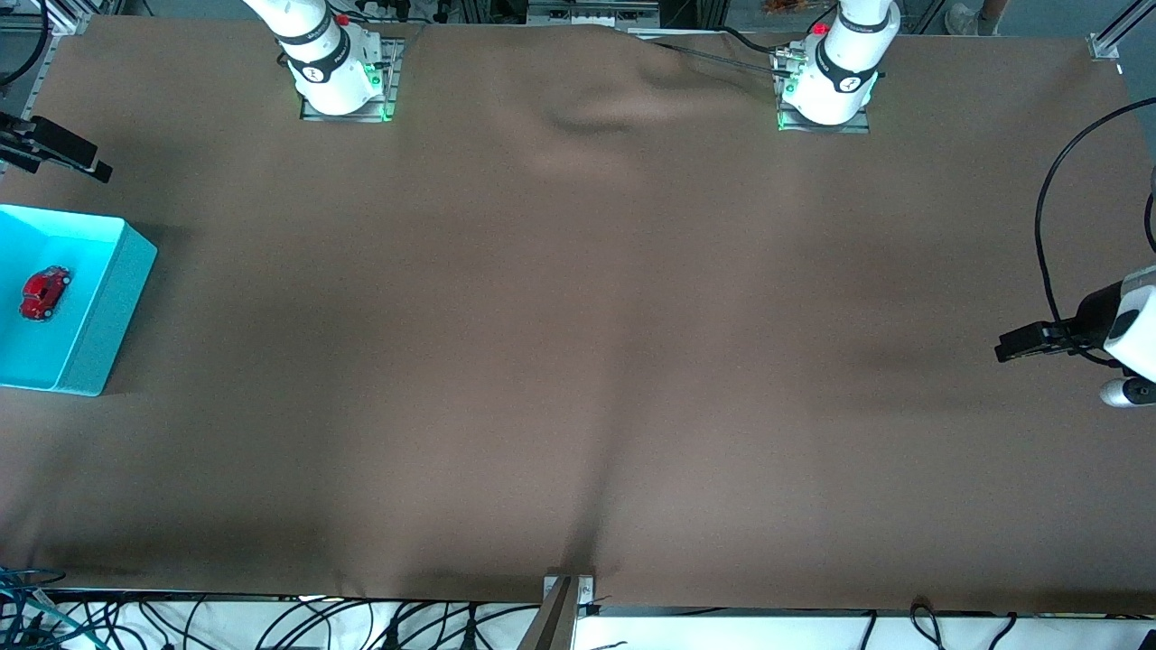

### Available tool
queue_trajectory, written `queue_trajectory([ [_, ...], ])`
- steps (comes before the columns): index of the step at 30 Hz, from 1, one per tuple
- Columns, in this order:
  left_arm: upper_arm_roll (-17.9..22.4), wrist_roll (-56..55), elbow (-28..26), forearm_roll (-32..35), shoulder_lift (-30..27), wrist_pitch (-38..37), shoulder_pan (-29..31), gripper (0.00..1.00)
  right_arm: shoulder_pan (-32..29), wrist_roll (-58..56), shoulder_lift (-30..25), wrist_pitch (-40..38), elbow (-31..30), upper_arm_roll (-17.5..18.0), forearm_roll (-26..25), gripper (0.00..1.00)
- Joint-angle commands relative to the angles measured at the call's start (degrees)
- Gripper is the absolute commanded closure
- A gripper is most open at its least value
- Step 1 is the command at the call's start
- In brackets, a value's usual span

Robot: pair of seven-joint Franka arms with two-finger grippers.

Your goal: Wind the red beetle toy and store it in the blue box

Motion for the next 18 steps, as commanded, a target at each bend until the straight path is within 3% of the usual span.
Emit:
queue_trajectory([
  [1, 0.1, 0.4, 1.1, -0.8, 0.5, -0.1, -0.2, 0.00, 0.1, 5.9, 0.4, 2.6, 0.5, 3.6, -0.6, 0.00],
  [7, 0.1, 0.4, 1.1, -0.8, 0.5, -0.1, -0.2, 0.00, 0.2, 10.6, 1.3, 5.1, 0.5, 7.2, -1.0, 0.00],
  [18, 0.0, 0.4, 1.1, -0.8, 0.5, -0.1, -0.2, 0.00, 0.1, 9.1, 2.1, 3.7, 1.3, 7.3, -1.2, 0.00],
])
